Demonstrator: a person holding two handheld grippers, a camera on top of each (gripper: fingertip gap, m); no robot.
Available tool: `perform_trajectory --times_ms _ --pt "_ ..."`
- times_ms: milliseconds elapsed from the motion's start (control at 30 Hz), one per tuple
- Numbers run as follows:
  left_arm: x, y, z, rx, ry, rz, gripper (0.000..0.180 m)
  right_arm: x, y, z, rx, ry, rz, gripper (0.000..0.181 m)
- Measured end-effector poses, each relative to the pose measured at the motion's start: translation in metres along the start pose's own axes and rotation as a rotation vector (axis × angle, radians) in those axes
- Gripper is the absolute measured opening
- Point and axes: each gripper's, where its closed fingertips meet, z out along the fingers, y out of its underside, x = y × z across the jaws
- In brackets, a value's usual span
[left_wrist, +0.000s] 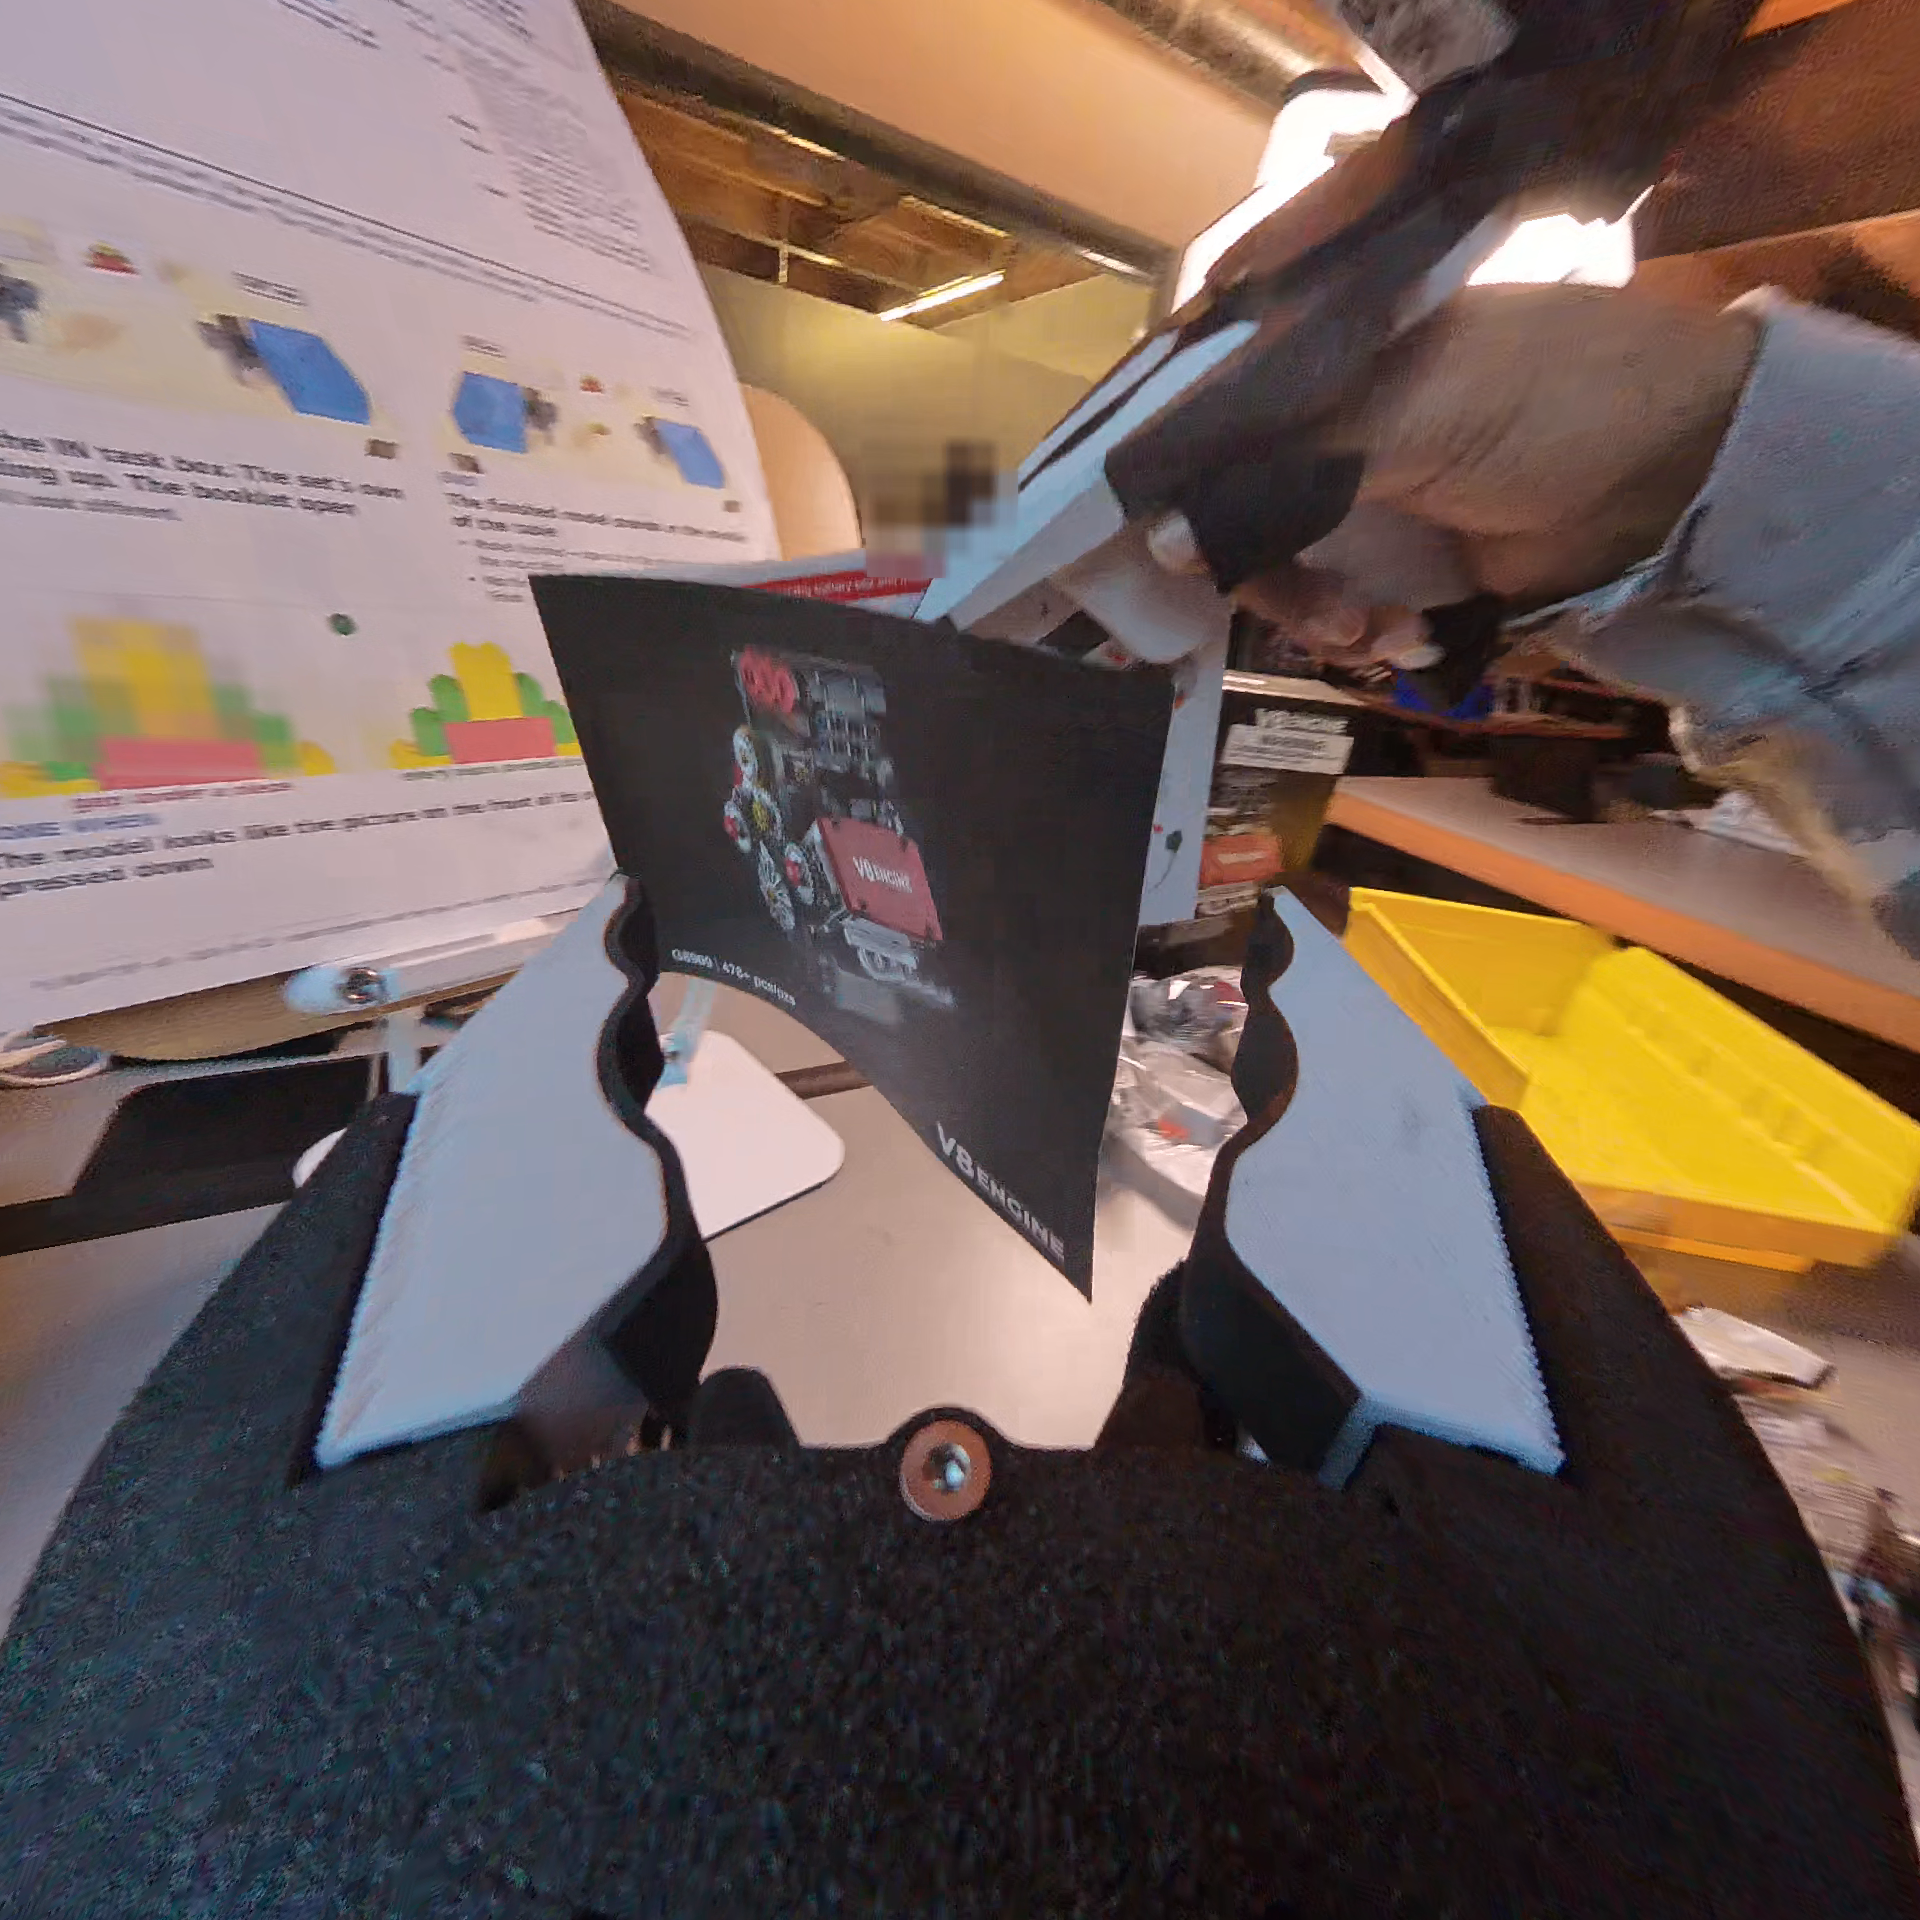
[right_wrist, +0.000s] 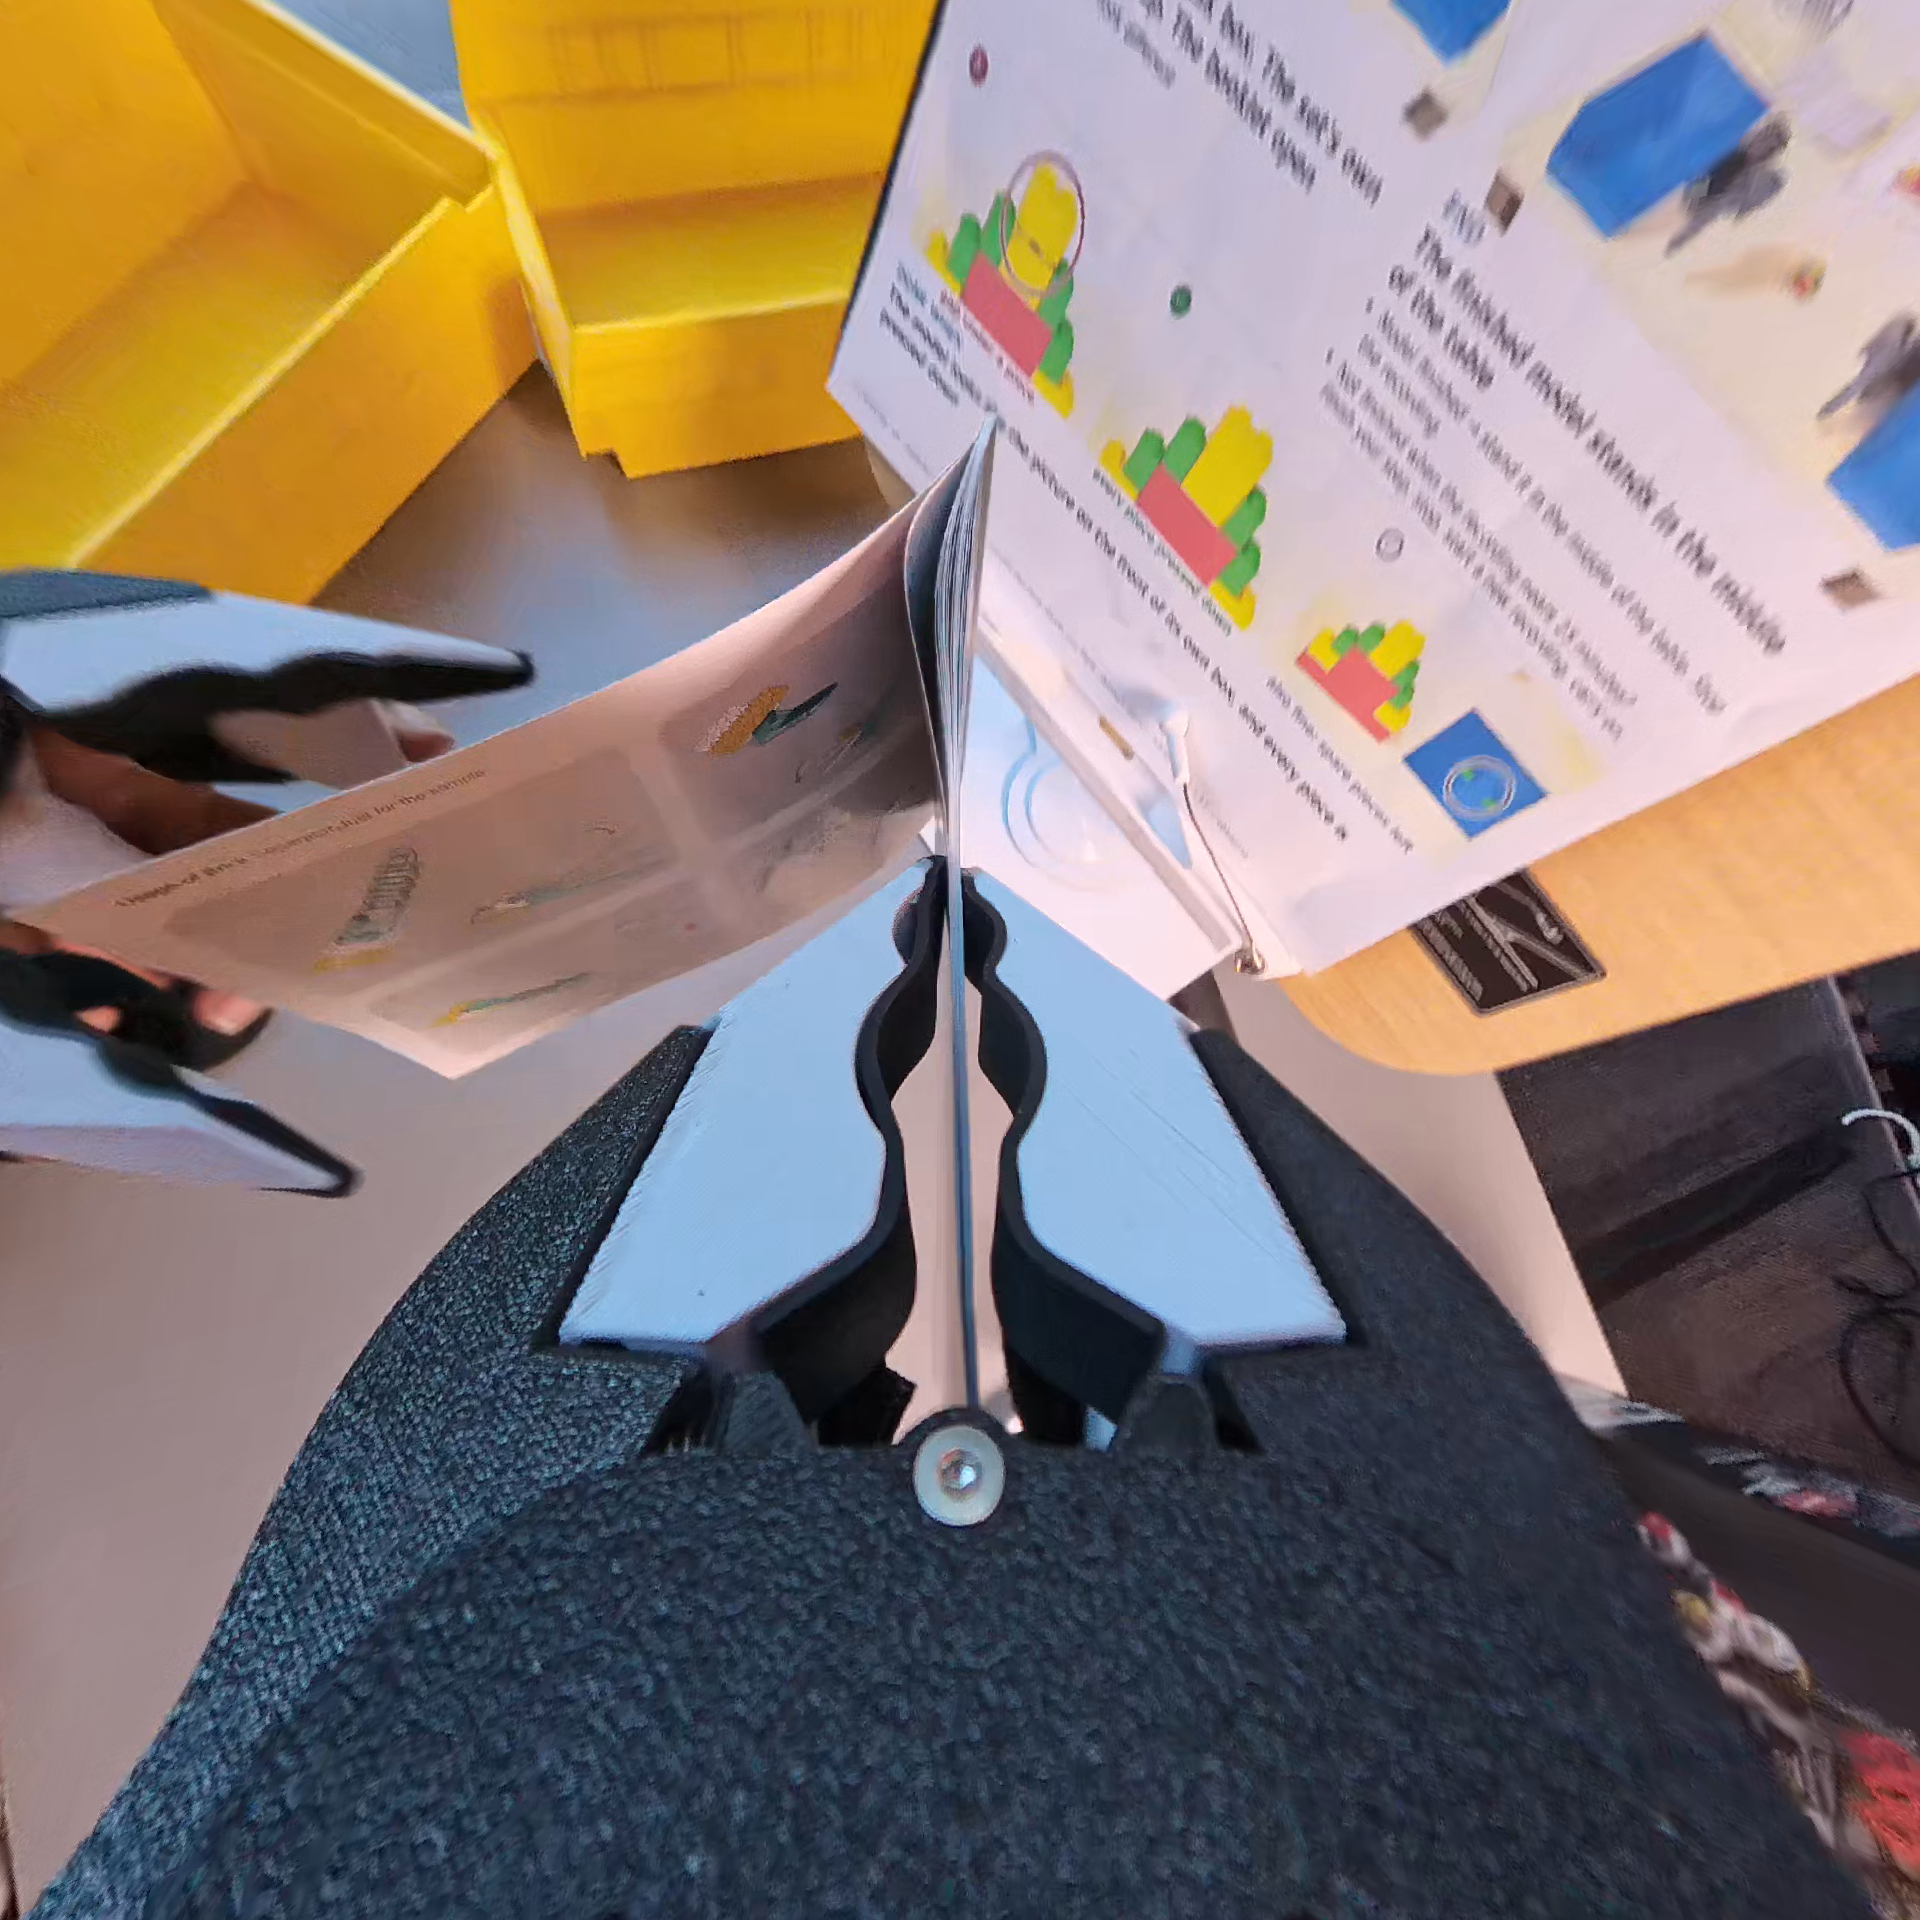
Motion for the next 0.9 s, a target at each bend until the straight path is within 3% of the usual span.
perform_trajectory --times_ms 67,167,200,367,500,733,900 --pt "-0.017 0.000 0.006 -0.014 -0.074 0.064 0.088 -0.002 -0.018 0.000 0.013 0.002 -0.014 0.001" --pt "-0.055 -0.020 -0.001 0.006 -0.164 0.172 0.016 -0.001 -0.039 -0.008 0.041 0.026 -0.092 0.001" --pt "-0.068 -0.030 -0.004 0.008 -0.171 0.189 0.000 0.000 -0.047 -0.011 0.063 0.031 -0.148 0.001" --pt "-0.136 -0.084 0.006 -0.046 -0.124 0.226 0.000 0.051 -0.065 -0.025 0.051 0.151 -0.337 0.002" --pt "-0.172 -0.096 0.036 -0.158 0.041 0.144 0.000 0.103 -0.068 -0.017 0.033 0.180 -0.363 0.001" --pt "-0.213 -0.017 0.073 -0.388 0.059 0.196 0.000 0.151 -0.012 0.063 -0.069 0.165 -0.385 0.004" --pt "-0.228 0.006 0.073 -0.395 0.045 0.197 0.000 0.147 -0.013 0.076 0.009 0.145 -0.390 0.005"
